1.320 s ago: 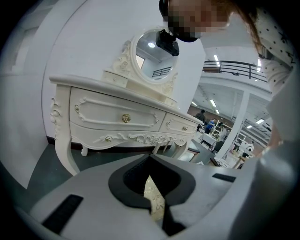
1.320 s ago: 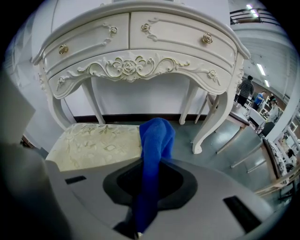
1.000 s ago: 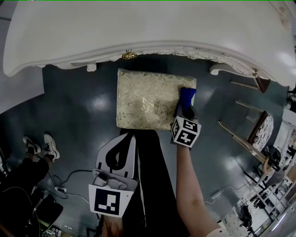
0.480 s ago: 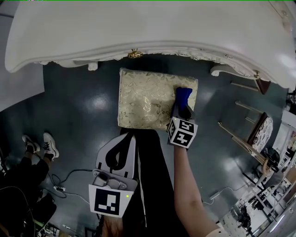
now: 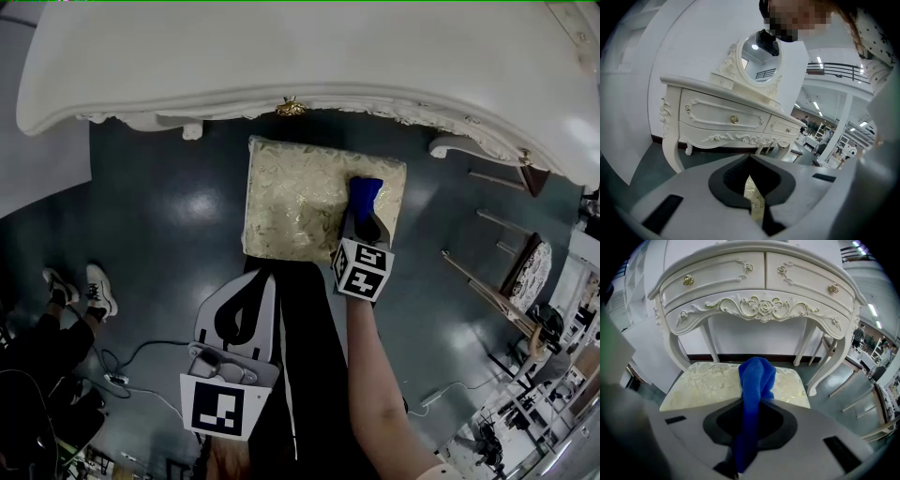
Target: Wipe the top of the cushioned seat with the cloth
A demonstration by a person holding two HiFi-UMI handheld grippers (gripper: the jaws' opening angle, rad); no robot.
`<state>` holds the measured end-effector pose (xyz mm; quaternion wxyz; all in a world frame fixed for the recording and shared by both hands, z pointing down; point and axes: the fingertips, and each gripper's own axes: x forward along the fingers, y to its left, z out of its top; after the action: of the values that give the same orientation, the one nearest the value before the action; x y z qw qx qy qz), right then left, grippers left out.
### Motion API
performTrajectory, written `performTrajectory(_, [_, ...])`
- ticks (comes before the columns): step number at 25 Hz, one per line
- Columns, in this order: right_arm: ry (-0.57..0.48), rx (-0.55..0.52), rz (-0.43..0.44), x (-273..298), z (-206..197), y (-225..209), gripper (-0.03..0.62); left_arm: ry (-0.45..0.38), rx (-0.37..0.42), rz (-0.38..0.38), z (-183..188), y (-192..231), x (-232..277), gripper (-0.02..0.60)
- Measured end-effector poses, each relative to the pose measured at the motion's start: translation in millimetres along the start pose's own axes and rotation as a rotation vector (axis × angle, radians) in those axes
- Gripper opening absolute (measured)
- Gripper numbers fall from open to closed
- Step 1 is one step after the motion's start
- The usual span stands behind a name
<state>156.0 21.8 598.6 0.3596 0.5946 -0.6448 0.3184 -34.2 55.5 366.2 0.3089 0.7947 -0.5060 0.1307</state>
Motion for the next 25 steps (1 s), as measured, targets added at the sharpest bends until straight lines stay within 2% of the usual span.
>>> performTrajectory(25, [-0.003, -0.033, 0.052, 2.1, 4.8, 44.8, 0.066, -0.017, -0.025, 0.030, -2.1, 14.9, -13.7, -0.002])
